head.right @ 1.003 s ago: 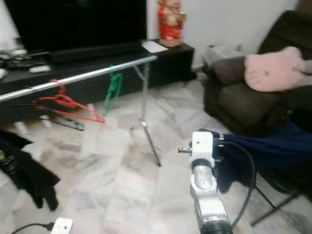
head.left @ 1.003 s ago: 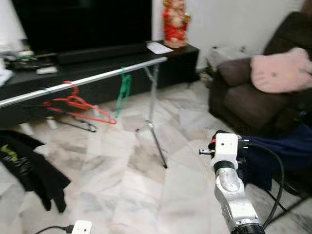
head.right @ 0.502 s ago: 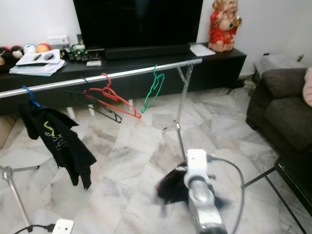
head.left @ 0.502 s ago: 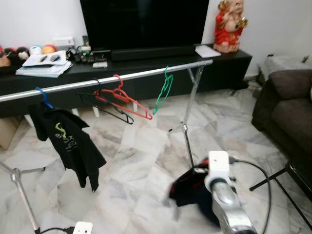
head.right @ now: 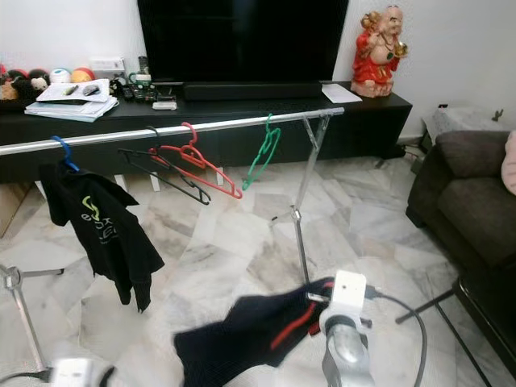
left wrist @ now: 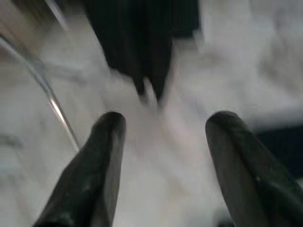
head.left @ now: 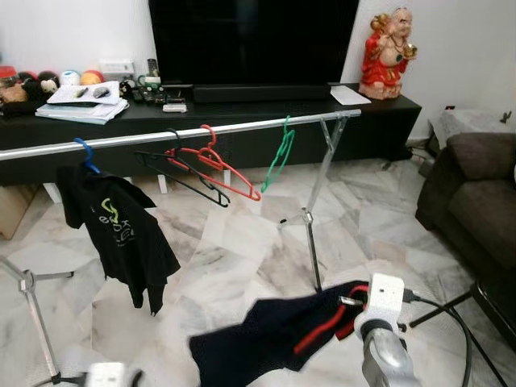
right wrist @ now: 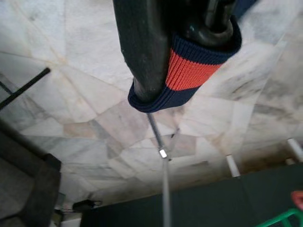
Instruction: Hang hanger
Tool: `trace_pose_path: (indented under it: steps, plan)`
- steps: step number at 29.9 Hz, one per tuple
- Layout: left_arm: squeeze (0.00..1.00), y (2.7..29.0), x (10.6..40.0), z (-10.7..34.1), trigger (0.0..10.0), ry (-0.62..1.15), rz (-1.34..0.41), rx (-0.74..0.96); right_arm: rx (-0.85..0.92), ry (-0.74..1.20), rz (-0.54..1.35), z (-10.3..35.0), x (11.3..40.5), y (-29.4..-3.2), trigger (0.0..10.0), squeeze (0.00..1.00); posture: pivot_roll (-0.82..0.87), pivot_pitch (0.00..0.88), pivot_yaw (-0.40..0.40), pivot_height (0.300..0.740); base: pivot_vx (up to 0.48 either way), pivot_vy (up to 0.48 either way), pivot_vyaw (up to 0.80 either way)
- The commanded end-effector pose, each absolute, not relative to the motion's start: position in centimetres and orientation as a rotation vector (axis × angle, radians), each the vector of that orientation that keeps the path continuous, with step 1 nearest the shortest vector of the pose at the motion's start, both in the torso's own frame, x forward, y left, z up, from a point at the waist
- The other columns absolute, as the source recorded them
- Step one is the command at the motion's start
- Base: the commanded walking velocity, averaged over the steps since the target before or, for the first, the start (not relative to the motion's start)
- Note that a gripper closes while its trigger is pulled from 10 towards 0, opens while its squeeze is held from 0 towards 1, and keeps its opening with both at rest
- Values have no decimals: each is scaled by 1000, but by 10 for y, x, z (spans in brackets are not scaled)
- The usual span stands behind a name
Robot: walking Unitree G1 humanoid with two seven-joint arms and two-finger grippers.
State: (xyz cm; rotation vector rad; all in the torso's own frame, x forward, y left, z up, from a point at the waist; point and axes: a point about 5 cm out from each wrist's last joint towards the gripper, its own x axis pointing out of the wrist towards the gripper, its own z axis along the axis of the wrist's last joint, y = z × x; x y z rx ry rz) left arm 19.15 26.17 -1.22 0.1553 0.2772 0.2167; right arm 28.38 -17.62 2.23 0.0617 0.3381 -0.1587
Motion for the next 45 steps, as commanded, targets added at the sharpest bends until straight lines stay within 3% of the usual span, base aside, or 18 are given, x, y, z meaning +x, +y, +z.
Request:
trace_pose_path:
  steps: [1,16,29,39,45]
  plan:
    - [0,258,205,3,10000,203,191,140,72,269,-150,34,289,-175,10000,0,134,0,-32,740,0,0,0]
    - [0,240,221,53,10000,11,95,157,71,235,-120,39,290,-173,10000,0,163,0,-40,740,0,0,0]
    - [0,227,223,66,10000,17,49,139,70,183,-88,46,289,-174,10000,0,162,0,-47,740,0,0,0]
    - [0,244,225,60,10000,68,81,148,69,158,-96,51,292,-176,10000,0,146,0,-37,740,0,0,0]
    - [0,240,227,67,10000,48,81,127,71,161,-88,50,296,-174,10000,0,140,0,-27,740,0,0,0]
